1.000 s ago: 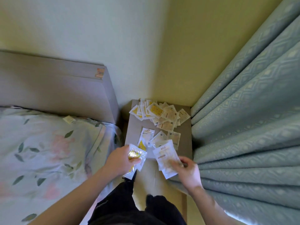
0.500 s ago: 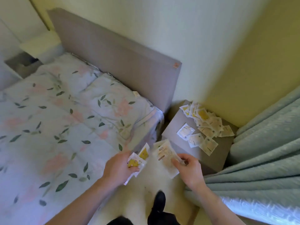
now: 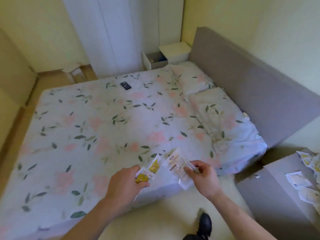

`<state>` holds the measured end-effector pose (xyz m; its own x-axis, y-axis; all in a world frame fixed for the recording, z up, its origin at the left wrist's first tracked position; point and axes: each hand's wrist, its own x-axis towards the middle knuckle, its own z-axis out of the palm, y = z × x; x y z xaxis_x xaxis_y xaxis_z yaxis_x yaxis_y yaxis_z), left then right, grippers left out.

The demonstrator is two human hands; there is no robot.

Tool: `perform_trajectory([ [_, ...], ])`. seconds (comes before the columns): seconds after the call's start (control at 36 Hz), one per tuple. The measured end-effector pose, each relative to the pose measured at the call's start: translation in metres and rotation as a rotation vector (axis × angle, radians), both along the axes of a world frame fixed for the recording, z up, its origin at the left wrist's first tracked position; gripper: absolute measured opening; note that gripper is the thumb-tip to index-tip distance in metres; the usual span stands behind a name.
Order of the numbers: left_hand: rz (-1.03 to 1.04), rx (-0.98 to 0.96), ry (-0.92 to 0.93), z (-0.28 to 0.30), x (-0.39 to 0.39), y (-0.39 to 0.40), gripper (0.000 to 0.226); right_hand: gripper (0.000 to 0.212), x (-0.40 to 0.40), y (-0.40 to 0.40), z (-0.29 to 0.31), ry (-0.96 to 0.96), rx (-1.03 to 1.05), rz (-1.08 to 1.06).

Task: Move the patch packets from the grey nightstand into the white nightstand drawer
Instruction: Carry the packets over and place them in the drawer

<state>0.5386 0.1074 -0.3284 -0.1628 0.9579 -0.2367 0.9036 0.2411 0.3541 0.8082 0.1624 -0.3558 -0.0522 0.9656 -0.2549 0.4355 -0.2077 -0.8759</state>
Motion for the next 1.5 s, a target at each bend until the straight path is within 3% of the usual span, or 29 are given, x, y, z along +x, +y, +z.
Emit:
perform_trajectory([
  [0.22, 0.294, 0.023, -0.017, 0.023, -0.176, -0.106, 0.045, 0.013, -0.200, -0.031, 0.021, 0.066, -0.020, 0.285],
  [0.44, 0.518, 0.013, -0.020, 0.025, -0.301, -0.154, 0.045, 0.012, -0.355, -0.031, 0.031, 0.029, -0.006, 0.555],
  [0.78, 0.782, 0.020, -0.057, 0.048, -0.506, -0.191, 0.043, 0.012, -0.603, -0.023, 0.021, 0.040, 0.010, 0.770],
  [1.0, 0.914, 0.050, 0.012, 0.047, -0.654, -0.238, 0.034, 0.014, -0.778, -0.043, 0.038, 0.074, 0.049, 0.893],
  [1.25, 0.756, 0.099, -0.010, 0.036, -0.845, -0.265, 0.027, 0.014, -0.947, -0.084, 0.020, 0.063, 0.047, 0.778],
  [1.5, 0.487, 0.126, 0.011, 0.055, -0.988, -0.224, 0.026, 0.008, -1.031, -0.104, 0.032, 0.074, 0.027, 0.493],
])
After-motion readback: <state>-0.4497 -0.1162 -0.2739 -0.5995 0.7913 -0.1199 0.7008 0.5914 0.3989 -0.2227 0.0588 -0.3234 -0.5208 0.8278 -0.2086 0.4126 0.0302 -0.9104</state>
